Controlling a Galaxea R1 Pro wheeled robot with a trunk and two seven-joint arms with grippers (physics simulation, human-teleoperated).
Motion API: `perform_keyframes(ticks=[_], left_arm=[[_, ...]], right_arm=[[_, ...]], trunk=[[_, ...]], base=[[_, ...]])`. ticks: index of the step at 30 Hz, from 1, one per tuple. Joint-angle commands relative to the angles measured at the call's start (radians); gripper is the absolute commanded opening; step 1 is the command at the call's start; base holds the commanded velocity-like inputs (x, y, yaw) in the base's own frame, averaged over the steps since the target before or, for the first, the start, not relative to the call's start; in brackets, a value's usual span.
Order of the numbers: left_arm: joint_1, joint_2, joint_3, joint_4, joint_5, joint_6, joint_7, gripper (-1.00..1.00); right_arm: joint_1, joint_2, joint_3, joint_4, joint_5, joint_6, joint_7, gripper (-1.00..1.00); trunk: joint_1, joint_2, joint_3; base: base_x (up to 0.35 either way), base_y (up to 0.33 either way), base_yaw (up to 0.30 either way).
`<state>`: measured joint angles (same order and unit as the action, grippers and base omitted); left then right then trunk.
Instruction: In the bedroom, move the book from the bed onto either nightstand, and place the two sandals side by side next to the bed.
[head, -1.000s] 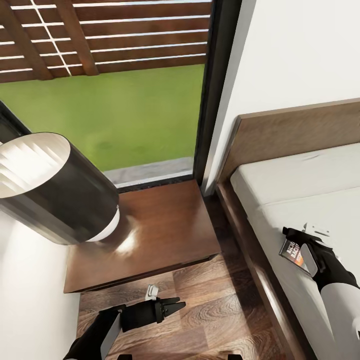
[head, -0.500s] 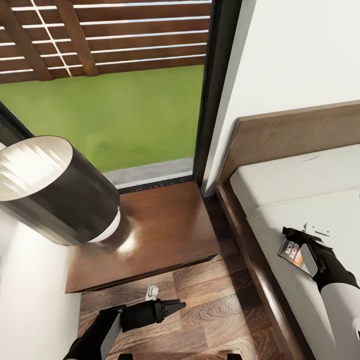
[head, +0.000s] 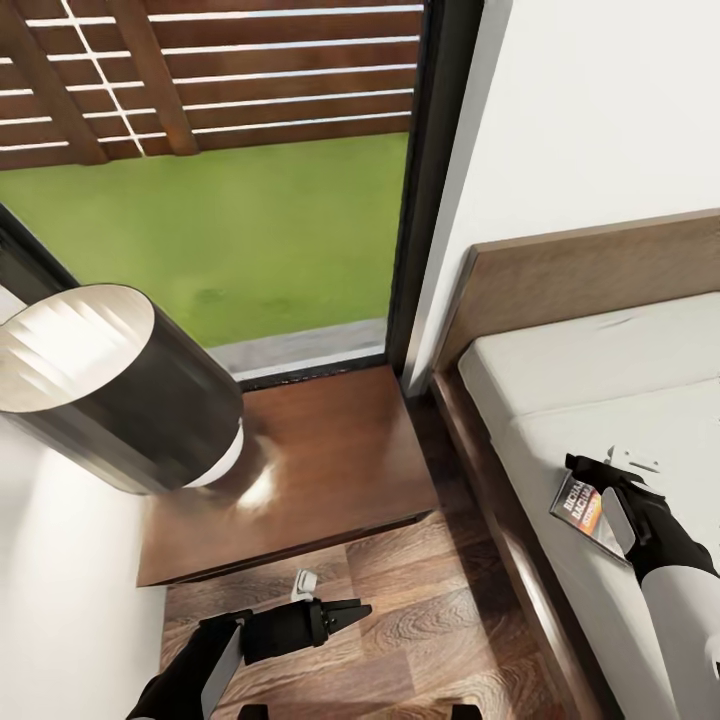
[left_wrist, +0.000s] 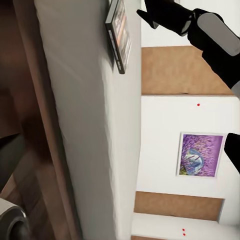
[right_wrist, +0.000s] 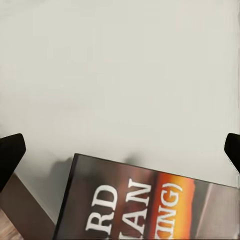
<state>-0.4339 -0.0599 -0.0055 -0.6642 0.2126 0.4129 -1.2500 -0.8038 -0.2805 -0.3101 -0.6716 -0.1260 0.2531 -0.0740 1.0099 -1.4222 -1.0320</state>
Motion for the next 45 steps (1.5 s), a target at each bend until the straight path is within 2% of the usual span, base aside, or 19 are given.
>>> perform_keyframes(ticks=[1,45], left_arm=[[0.000,0.000,-0.001,0.000,0.005,0.010,-0.002,1.00],[0.000,0.002,-0.001,0.000,0.004,0.010,-0.002,1.00]], right_arm=[[0.000,0.000,0.001,-0.002,-0.011,0.005,-0.005,1.00],[0.001,0.000,0.001,-0.002,-0.010,0.003,-0.009,1.00]], trunk=[[-0.004,0.007,0.003],[-0.173,0.315,0.141]], base=[[0.000,0.000,0.000],[0.000,0.000,0.000]])
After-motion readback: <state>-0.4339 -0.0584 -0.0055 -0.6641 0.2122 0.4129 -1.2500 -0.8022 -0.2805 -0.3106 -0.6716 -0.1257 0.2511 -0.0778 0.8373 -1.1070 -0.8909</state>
